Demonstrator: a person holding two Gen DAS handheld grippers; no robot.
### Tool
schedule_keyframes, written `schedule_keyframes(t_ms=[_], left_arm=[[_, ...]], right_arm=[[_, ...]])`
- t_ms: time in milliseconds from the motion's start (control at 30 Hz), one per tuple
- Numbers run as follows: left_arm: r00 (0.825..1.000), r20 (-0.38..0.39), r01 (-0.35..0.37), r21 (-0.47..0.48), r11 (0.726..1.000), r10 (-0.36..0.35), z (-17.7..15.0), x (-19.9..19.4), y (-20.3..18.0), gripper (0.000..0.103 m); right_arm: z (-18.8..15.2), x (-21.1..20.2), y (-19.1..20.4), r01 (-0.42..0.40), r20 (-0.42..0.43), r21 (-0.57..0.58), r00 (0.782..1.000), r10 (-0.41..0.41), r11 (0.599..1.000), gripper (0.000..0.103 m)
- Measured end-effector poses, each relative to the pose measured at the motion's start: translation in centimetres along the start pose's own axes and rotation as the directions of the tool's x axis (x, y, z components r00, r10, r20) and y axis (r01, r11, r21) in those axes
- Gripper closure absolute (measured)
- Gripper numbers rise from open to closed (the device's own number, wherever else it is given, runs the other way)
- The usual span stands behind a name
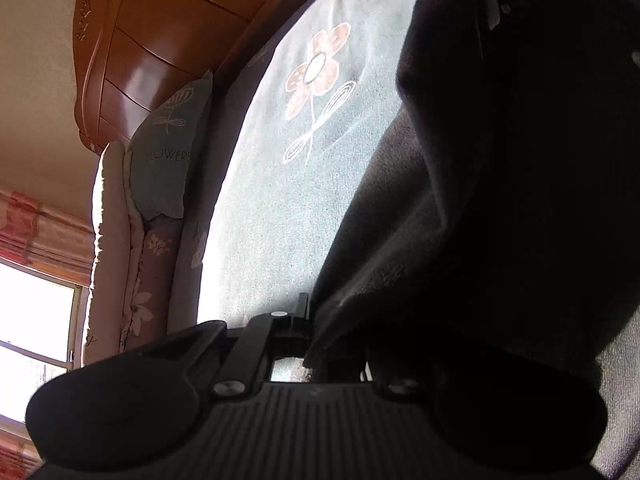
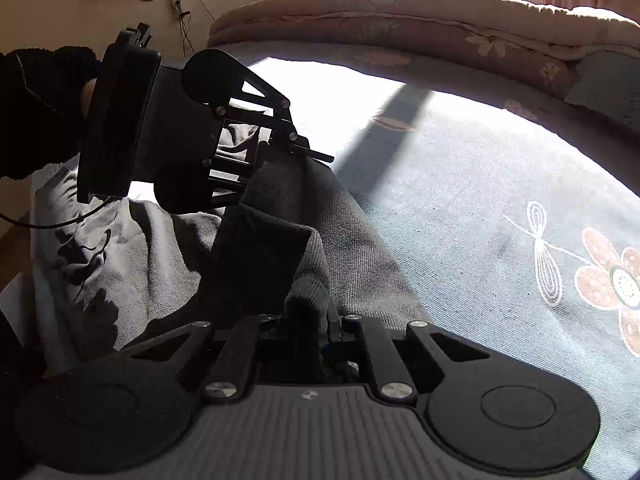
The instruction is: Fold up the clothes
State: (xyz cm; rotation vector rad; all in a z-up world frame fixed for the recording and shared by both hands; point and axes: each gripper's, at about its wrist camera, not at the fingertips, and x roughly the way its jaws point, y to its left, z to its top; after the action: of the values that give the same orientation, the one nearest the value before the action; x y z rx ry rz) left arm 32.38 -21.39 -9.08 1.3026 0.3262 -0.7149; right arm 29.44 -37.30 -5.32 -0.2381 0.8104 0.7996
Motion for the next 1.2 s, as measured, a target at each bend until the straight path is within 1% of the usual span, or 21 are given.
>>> schedule_keyframes(t_ms=[67,167,233,333,500,700,867,1033,1133,1167,1200], left_arm=[[1.0,-0.01,0.028,-0.03,0.999,-0.028,0.4,-1.4,0.6,0.1],[0.997,-0.027,0.077,-0.033,0.996,-0.078,0.9,-3.9,0.4,0.1],[0.993,-0.036,0.111,-0.028,0.993,-0.112,1.3,-5.5,-0.1,0.1],[0.988,-0.035,0.153,0.001,0.988,-0.153,1.9,-7.7,-1.7,0.1],[0.979,-0.022,0.202,0.072,0.977,-0.201,3.5,-9.6,-4.9,0.1],[0.963,-0.008,0.268,0.118,0.956,-0.269,5.2,-9.6,-7.6,0.1],[0.951,-0.006,0.308,0.135,0.942,-0.31,5.5,-9.3,-9.4,0.1],[0.943,0.01,0.329,0.133,0.935,-0.333,5.6,-9.4,-9.7,0.1],[0.937,0.008,0.344,0.136,0.929,-0.349,5.6,-8.7,-10.2,0.1],[0.935,0.007,0.35,0.137,0.927,-0.354,5.6,-8.5,-10.3,0.1],[0.933,0.009,0.355,0.126,0.926,-0.359,5.6,-8.2,-10.3,0.1]], right_arm=[[0.4,-1.0,0.5,0.057,0.018,-0.043,0.998,-0.057,0.997,0.09],[0.4,-2.5,1.6,0.145,0.038,-0.115,0.989,-0.141,0.983,0.09],[0.2,-3.4,2.2,0.184,0.055,-0.141,0.983,-0.178,0.973,0.09],[-0.6,-4.7,2.9,0.23,0.083,-0.173,0.972,-0.218,0.958,0.089],[-2.2,-5.6,3.2,0.253,0.085,-0.193,0.967,-0.241,0.948,0.088],[-4.1,-5.8,3.1,0.271,0.052,-0.178,0.963,-0.266,0.946,0.087],[-5.4,-4.7,3.4,0.26,0.008,-0.195,0.964,-0.264,0.946,0.087],[-6.1,-4.2,4.5,0.281,0.001,-0.264,0.957,-0.291,0.923,0.086],[-6.5,-4.5,4.6,0.311,-0.009,-0.268,0.946,-0.325,0.912,0.074],[-6.9,-4.5,4.5,0.326,-0.028,-0.264,0.938,-0.345,0.908,0.068],[-7.2,-4.5,4.4,0.338,-0.045,-0.258,0.931,-0.361,0.905,0.066]])
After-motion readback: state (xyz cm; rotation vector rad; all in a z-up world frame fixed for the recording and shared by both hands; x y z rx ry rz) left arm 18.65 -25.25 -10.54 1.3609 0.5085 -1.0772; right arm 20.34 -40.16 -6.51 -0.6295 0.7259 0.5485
